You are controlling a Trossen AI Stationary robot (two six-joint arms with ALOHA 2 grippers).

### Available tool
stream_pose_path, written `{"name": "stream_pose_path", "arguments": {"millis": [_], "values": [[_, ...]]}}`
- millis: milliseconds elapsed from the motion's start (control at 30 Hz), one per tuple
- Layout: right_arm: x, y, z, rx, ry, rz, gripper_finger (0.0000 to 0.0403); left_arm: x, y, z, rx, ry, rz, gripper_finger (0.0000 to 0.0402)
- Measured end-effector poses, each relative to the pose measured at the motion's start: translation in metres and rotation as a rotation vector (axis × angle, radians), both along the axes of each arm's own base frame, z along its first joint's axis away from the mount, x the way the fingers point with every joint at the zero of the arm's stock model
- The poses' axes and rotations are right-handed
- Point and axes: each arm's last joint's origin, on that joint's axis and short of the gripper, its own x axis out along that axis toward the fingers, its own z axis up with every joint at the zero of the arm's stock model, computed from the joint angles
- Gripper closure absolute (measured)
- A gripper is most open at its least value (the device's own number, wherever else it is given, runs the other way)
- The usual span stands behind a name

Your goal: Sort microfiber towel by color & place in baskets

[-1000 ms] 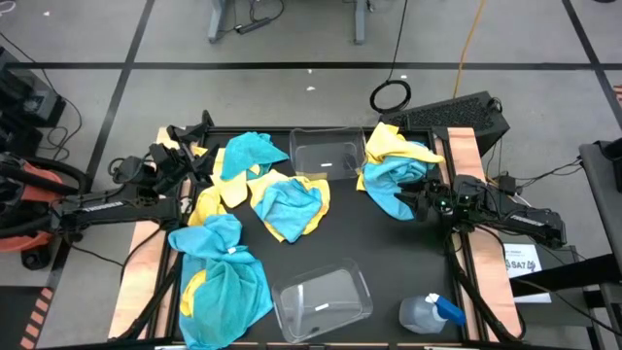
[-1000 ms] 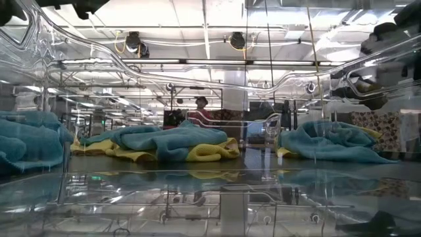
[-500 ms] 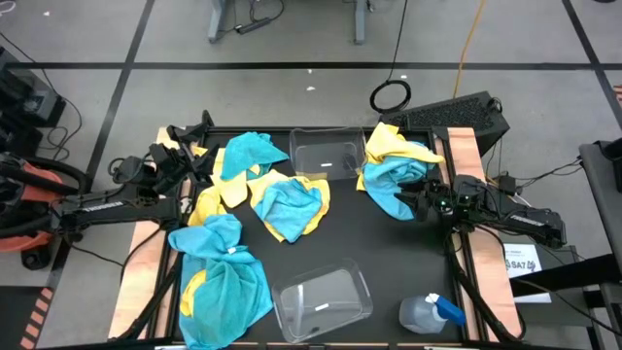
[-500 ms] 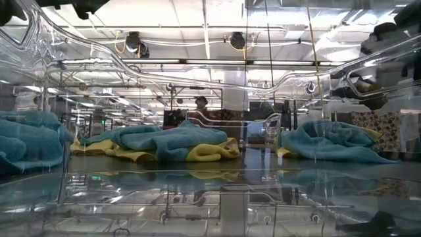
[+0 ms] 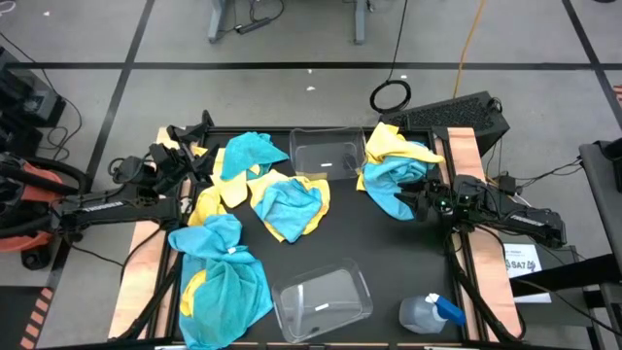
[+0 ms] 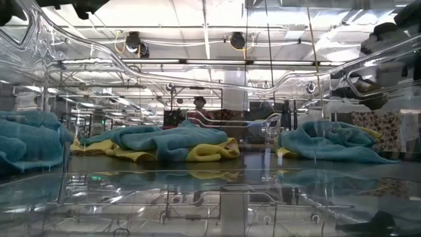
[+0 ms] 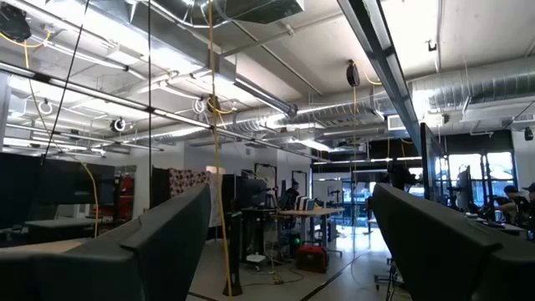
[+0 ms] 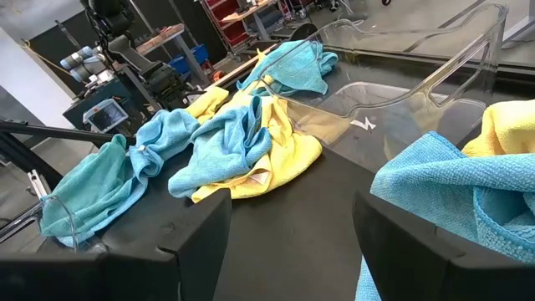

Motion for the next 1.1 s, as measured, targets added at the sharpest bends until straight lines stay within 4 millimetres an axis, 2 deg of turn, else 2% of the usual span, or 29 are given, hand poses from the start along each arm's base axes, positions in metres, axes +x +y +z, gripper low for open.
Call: {"name": "stream_pose_path", "arguments": {"millis": [933,1100], "values": [[0.0000,0.0000,-0.0001,0.000,0.000,0.000,0.0161,0.0000,0.0000,0.0000,0.000,0.000,0.000,0.0066],[0.0009,-0.0002,0.0041,-0.010,-0.043,0.000,0.0161,0.0000,0.0000,0.0001,0.000,0.000,0.000,0.0066]]}}
